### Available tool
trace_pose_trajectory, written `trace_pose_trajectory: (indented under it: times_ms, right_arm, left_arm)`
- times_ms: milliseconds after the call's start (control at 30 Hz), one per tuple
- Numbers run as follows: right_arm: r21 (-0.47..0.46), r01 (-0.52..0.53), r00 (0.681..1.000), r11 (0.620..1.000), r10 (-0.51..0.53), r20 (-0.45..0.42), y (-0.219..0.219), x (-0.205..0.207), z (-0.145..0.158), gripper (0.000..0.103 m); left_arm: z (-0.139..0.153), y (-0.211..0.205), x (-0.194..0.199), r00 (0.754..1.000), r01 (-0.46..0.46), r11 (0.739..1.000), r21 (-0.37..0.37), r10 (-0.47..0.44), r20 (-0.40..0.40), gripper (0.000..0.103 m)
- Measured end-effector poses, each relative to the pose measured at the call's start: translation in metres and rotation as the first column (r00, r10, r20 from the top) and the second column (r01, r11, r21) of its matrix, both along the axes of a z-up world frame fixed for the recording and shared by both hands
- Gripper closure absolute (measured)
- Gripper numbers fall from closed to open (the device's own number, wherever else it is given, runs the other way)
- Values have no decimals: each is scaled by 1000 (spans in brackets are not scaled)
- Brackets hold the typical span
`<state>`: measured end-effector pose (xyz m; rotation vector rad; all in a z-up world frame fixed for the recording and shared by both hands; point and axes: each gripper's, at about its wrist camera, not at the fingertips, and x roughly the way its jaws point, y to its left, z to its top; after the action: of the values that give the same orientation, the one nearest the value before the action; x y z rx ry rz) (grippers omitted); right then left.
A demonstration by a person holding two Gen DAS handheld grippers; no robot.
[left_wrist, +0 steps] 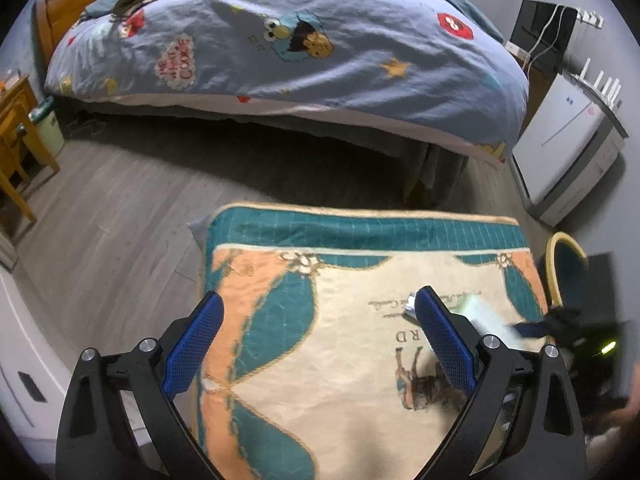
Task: Collect trash
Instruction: 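Grasp the white COLTALIN box with the right tool while the left tool grasps the blister strip, then carry the blister strip with the left tool while the right tool carries the box to the bin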
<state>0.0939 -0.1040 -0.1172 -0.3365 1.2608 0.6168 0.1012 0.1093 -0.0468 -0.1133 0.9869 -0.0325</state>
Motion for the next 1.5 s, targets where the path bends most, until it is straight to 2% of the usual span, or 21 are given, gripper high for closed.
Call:
trace_pose_trajectory:
  times_ms: [133, 300, 433, 600, 667, 767, 833, 867, 900, 1033, 1167, 1267, 1333, 1367, 1500]
  right_arm:
    - [-8, 152, 988, 988, -151, 40, -68, 3, 20, 29]
    - [46, 309, 949, 950, -311, 46, -116, 20, 23, 29]
    - [41, 351, 934, 936, -353, 56, -137, 29, 17, 29]
    - [74, 389, 918, 918, -393, 47, -156, 36, 17, 29]
    - [79, 394, 916, 916, -398, 54, -158, 37, 18, 29]
    - [85, 401, 912, 912, -406, 53, -167, 38, 17, 29]
    - [74, 403, 911, 912, -407, 59, -173, 39, 15, 29]
    - [70, 406, 910, 911, -410, 62, -176, 40, 14, 29]
    - [69, 412, 907, 909, -416, 62, -180, 42, 13, 29]
    - [84, 447, 890, 891, -452, 58, -194, 48, 12, 29]
    - [111, 473, 875, 874, -481, 58, -205, 53, 14, 29]
    - [135, 501, 856, 855, -512, 67, -215, 57, 18, 29]
    - [140, 522, 841, 841, -535, 78, -224, 59, 22, 29]
    - [142, 534, 832, 833, -548, 82, -230, 59, 23, 29]
    - [160, 606, 780, 779, -622, 72, -263, 61, 24, 29]
  left_arm:
    - [-17, -24, 12, 999, 31, 1000, 2, -31, -40, 8]
    - [-51, -66, 29, 990, 97, 995, 29, -94, -105, 8]
    - [-76, -91, 37, 983, 114, 992, 45, -106, -147, 8]
    - [-111, -113, 45, 981, 49, 997, 51, -39, -191, 8]
    - [-122, -118, 47, 978, 8, 1000, 20, -3, -208, 8]
    - [-131, -128, 48, 973, -18, 1000, -5, 16, -229, 11]
    - [-136, -136, 47, 970, -5, 1000, -2, 5, -242, 24]
    - [-135, -142, 47, 973, 12, 999, 43, -2, -230, 28]
    - [-135, -145, 48, 974, 24, 998, 59, -10, -225, 41]
    - [-132, -149, 50, 979, 63, 996, 67, -49, -197, 42]
    - [-116, -148, 54, 982, 118, 991, -55, -125, -139, 42]
    - [-101, -155, 57, 981, 159, 984, -81, -166, -99, 42]
    - [-90, -168, 60, 978, 194, 978, -72, -199, -66, 42]
    - [-82, -178, 60, 971, 233, 971, -43, -235, -42, 42]
    - [-66, -212, 59, 933, 359, 932, 51, -360, 6, 42]
